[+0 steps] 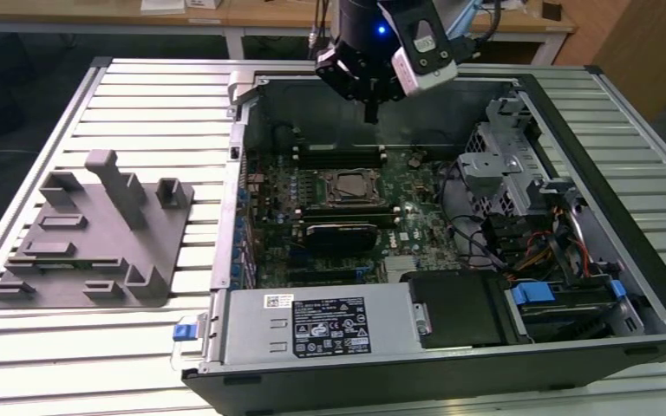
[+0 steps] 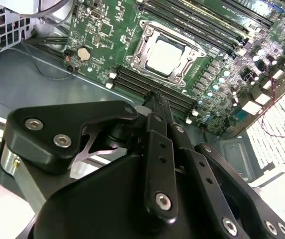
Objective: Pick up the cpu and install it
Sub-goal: 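Install the second cpu locking lever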
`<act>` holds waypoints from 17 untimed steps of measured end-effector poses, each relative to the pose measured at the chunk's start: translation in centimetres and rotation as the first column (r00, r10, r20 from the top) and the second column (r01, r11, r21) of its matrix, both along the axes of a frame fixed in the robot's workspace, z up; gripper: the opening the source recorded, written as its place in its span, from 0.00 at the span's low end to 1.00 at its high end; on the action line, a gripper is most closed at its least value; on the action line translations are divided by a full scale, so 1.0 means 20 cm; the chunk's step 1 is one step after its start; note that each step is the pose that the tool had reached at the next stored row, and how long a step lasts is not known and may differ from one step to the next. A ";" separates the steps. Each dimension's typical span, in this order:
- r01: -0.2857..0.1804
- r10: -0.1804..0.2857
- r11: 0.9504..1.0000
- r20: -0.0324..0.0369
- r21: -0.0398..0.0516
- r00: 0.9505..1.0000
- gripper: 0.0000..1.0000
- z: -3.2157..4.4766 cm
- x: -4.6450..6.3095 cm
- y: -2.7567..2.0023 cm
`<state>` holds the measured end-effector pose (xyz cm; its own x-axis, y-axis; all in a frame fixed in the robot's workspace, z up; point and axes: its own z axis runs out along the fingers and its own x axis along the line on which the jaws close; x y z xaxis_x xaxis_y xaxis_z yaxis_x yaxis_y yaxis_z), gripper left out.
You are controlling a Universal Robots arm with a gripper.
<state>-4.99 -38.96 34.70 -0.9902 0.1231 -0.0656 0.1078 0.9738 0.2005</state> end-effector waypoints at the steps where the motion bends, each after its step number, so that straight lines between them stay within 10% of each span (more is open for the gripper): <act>1: 0.002 -0.002 1.000 0.000 0.000 1.000 0.11 -0.004 0.00 0.000; 17: 0.038 -0.038 0.999 0.000 -0.016 0.999 0.11 -0.052 0.01 0.000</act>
